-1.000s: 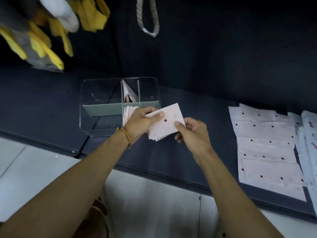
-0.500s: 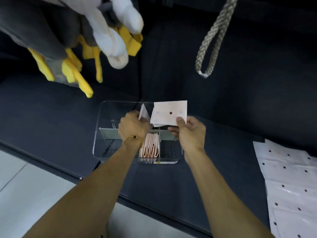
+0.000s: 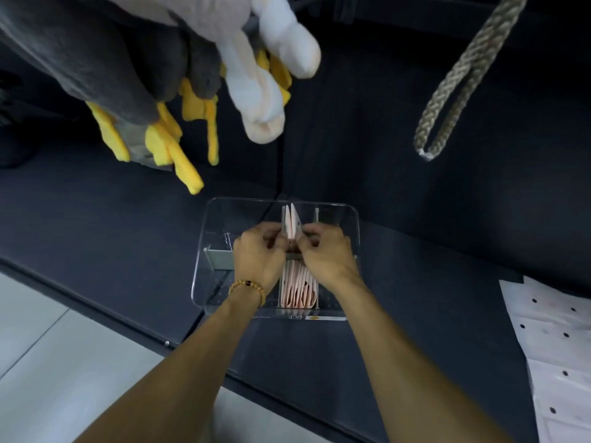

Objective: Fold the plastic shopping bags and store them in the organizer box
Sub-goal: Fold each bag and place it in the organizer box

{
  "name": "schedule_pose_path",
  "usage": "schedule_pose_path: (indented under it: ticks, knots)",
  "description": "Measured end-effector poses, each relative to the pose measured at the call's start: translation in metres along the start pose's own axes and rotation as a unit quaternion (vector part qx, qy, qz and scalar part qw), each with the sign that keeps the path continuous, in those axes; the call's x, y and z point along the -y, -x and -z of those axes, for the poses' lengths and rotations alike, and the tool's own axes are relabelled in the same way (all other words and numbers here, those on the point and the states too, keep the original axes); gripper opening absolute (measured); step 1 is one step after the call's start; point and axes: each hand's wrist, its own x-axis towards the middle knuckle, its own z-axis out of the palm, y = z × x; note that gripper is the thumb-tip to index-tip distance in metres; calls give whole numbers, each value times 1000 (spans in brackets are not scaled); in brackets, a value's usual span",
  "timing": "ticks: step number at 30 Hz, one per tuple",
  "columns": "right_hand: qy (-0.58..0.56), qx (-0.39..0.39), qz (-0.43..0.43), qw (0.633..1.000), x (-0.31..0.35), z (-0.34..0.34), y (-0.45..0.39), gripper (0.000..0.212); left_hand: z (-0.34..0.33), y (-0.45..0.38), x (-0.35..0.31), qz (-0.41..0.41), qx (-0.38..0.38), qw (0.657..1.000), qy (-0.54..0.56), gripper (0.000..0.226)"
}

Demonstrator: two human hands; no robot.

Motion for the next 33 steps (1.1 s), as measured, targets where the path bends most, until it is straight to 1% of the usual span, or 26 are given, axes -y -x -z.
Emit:
schedule_pose_path:
  ticks: [1,3,5,7,9,11,14,16,19,22,24,26,28,30,33]
  knots:
    - [-16,14,-7,1000,-2,0,0,10,0,0,0,2,4,1000,2,14]
    - [-20,5,-6,1000,-7,2,5,18,1,0,-2,19,4,1000,19,14]
    - [-41,-41,-3,998,-10,10,12,21,2,2,-8,42,0,998,56,12]
    - [-82,-92,-10,992,-14,23,24,23,2,10,-15,72,11,990,119,14]
    - [-120,-135,-33,983,-21,41,38,21,2,26,-26,104,23,973,203,18]
    - [-140,-169,-53,974,-31,62,55,20,-1,49,-39,123,32,956,266,15]
    - [-149,-217,-82,961,-59,99,91,17,-15,93,-60,134,64,939,312,12]
    - [-143,-259,-114,948,-84,127,118,14,-31,126,-73,135,102,934,313,14]
    - [-118,-329,-178,920,-130,172,166,15,-61,177,-88,124,188,929,295,14]
    - [-65,-378,-259,886,-182,211,220,24,-97,221,-98,89,282,925,237,14]
    - [-34,-384,-314,868,-214,231,253,32,-123,245,-104,54,332,923,187,17]
    - [-23,-374,-357,856,-241,242,277,40,-147,263,-109,18,374,917,139,20]
    - [13,-349,-366,862,-263,247,290,46,-170,276,-112,-19,413,906,88,23]
    - [62,-313,-351,880,-278,249,292,52,-191,283,-111,-83,444,892,9,31]
    - [143,-249,-339,896,-291,253,283,60,-216,284,-108,-193,486,844,-118,54]
